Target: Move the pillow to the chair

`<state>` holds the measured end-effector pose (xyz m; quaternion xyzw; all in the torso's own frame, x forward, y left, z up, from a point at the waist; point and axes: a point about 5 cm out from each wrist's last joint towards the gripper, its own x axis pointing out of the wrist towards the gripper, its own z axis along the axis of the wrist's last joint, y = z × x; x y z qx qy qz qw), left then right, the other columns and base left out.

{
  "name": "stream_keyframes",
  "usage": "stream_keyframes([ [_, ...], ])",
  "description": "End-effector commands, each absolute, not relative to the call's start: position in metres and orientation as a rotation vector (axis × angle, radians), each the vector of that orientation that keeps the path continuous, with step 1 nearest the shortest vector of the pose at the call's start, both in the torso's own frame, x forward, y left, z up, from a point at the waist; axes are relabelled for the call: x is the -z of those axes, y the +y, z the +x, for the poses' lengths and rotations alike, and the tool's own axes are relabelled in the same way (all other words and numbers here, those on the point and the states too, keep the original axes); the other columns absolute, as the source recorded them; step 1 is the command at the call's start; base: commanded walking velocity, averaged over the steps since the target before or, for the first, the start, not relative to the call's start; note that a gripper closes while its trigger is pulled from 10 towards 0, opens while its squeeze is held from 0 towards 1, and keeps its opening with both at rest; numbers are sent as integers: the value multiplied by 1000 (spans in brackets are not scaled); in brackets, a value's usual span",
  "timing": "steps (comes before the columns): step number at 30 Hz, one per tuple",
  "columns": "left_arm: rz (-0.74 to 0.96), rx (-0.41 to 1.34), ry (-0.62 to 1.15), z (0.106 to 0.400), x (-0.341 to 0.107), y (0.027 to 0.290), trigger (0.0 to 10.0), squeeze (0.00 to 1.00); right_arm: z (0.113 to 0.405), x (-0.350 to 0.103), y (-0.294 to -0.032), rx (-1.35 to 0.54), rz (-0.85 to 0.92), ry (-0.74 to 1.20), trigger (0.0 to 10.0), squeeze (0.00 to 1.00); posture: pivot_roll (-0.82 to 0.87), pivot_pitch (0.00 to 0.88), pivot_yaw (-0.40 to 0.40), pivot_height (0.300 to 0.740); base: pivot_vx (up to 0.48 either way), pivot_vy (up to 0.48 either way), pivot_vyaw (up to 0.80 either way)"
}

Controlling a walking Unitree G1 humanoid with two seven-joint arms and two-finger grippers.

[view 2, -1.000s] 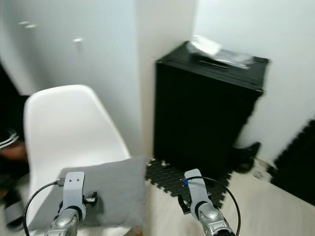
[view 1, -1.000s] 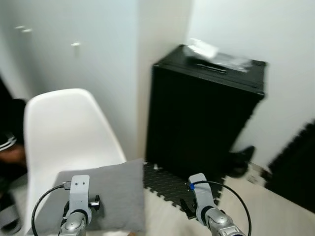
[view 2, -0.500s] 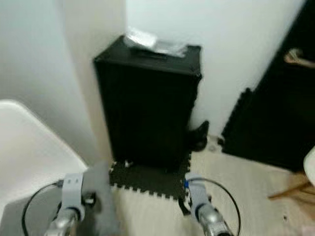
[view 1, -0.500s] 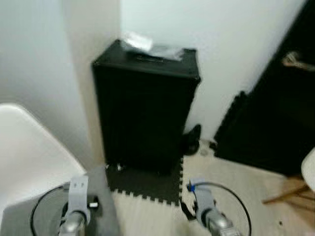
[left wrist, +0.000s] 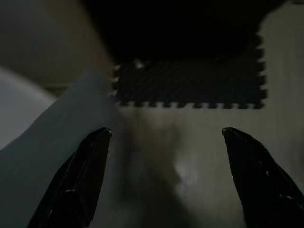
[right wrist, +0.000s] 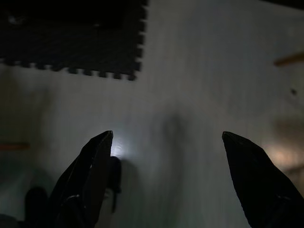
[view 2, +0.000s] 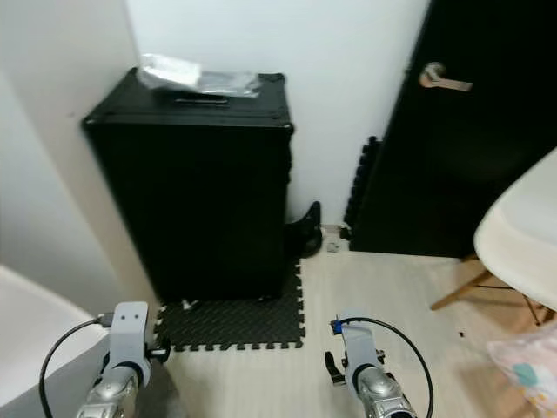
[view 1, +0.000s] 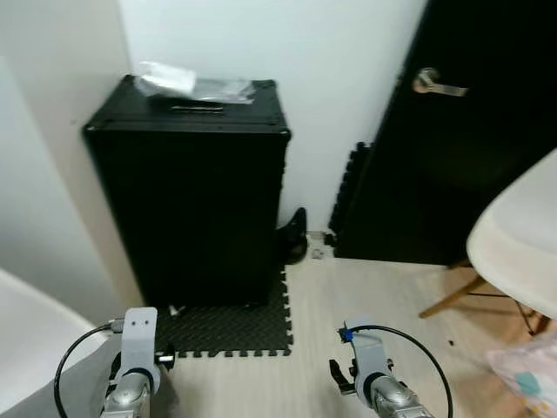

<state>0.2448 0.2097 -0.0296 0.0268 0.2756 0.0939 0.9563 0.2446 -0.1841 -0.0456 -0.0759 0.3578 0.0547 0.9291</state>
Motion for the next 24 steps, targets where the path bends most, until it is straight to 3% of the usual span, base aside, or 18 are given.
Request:
stream_keyframes([
  [1,67,-186,586,240,34,210,10000,0,241,49,-187,-88,-140,757,10000,0,10,44,-49,740,0,0,-800],
  [14,65,-194,583,243,32,211,10000,0,238,50,-192,-40,-147,757,10000,0,14,49,-45,740,0,0,-800],
  [24,157,-134,543,260,21,201,10000,0,242,46,-198,51,-102,733,10000,0,12,47,-35,740,0,0,-800],
])
